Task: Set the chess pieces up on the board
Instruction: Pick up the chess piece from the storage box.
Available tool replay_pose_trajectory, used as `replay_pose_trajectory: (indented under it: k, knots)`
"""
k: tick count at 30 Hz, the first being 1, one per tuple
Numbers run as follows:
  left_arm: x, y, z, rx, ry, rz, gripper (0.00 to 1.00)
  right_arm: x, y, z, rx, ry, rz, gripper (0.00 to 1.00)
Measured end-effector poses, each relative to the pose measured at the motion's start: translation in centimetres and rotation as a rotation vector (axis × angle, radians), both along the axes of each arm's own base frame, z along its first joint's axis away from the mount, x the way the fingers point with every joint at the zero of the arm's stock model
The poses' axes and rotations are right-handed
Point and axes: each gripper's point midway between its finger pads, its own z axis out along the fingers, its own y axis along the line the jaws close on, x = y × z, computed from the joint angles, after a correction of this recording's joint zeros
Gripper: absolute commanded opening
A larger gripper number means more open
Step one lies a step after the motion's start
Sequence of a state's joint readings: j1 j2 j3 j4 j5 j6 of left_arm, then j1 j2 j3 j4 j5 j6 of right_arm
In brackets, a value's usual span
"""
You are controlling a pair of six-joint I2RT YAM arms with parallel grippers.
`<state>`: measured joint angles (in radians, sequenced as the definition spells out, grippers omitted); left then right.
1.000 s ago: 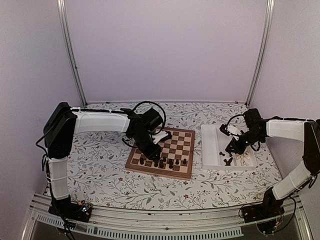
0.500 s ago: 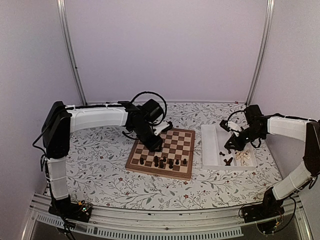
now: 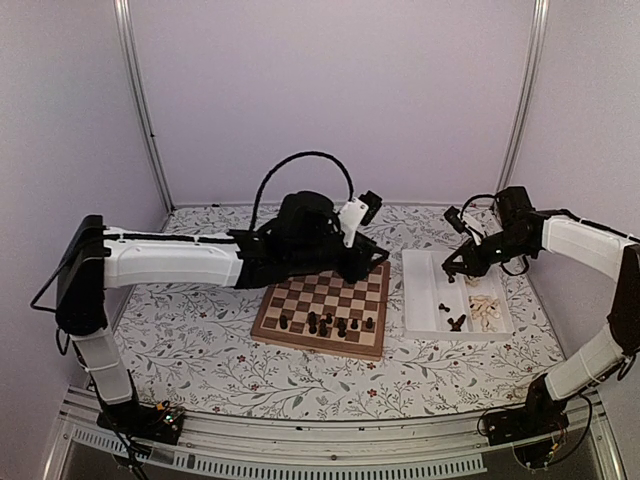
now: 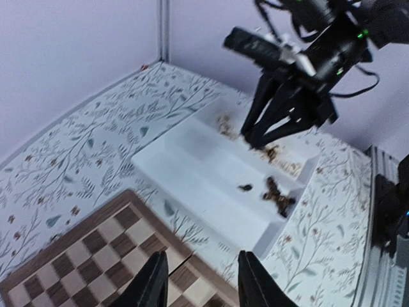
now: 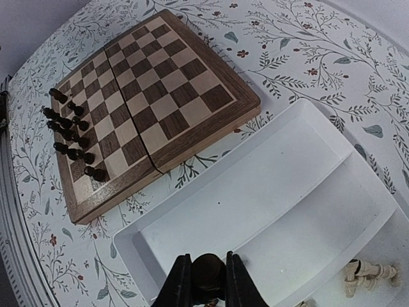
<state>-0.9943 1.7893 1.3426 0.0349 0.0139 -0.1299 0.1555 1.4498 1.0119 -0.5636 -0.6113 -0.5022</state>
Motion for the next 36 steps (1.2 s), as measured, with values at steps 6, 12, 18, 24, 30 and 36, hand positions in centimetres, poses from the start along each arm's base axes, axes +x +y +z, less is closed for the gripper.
replay_pose_trajectory:
  k: [6,12,18,24,30,36]
  knots:
    - [-1.3,-11.1,0.4,-0.225,-0.071,-0.060,0.44,0.5,0.8,0.2,0.078,0.089,-0.020,0.06]
    - [-2.3,-16.1,-3.8,-0.222,-0.061,-0.025,0.46,0.2,1.2,0.9,0.137,0.141,-0.040,0.06]
    - [-2.2,-18.1,-4.1,-0.241,-0.044,0.004,0.43,-0.1,1.6,1.2,0.172,0.166,-0.039,0.07]
    - [-1.4,-19.0,-3.1,-0.270,-0.025,0.037,0.38,0.0,1.4,1.4,0.183,0.171,-0.049,0.07]
    - [-1.0,-18.8,-3.2,-0.263,-0.003,0.070,0.43,0.1,1.3,1.7,0.183,0.161,-0.053,0.07]
    - [-1.0,-17.7,-5.6,-0.248,0.035,0.109,0.43,0.0,1.0,1.9,0.168,0.148,-0.064,0.07]
